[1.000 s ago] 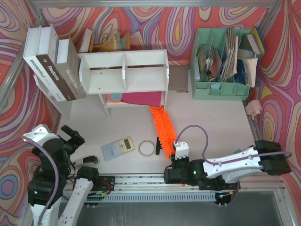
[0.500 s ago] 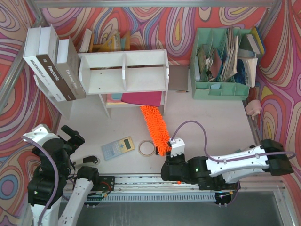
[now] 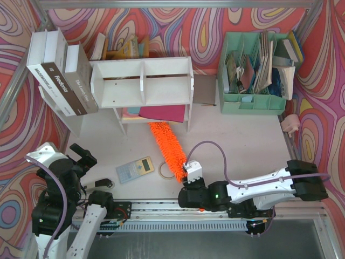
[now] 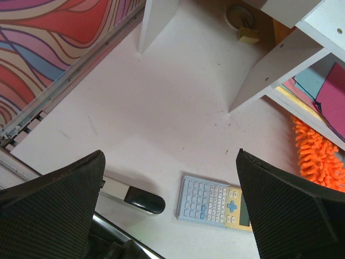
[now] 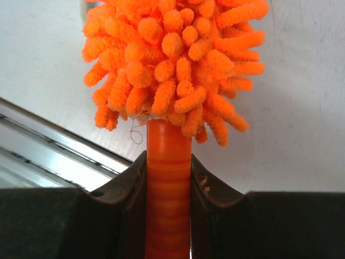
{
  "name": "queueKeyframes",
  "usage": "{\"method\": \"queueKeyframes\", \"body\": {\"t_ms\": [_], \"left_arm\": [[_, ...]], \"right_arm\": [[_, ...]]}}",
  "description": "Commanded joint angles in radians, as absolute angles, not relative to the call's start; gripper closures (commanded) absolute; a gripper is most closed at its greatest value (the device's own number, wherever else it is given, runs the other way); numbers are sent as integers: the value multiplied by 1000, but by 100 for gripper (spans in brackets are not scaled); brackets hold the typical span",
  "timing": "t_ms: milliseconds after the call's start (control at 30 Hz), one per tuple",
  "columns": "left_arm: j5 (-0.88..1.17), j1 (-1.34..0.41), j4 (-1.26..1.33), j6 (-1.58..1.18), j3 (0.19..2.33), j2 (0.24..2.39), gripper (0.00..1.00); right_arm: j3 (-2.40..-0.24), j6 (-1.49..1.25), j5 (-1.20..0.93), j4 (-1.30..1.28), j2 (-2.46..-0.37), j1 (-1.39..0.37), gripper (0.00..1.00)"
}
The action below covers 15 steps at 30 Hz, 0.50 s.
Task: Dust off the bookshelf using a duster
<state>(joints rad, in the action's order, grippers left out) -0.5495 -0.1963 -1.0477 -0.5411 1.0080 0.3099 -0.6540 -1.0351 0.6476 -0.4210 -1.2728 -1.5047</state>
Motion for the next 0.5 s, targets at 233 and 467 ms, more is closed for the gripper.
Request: {"method": "queueKeyframes", "body": {"t_ms": [233, 467], "left_arm": [[-551, -189, -1034, -528, 994, 310, 2], [-546, -189, -1034, -526, 994, 314, 2]], "right_arm": [[-774, -830, 670, -202, -1362, -1490, 100], [-818, -761, 614, -94, -1489, -1473, 100]]}}
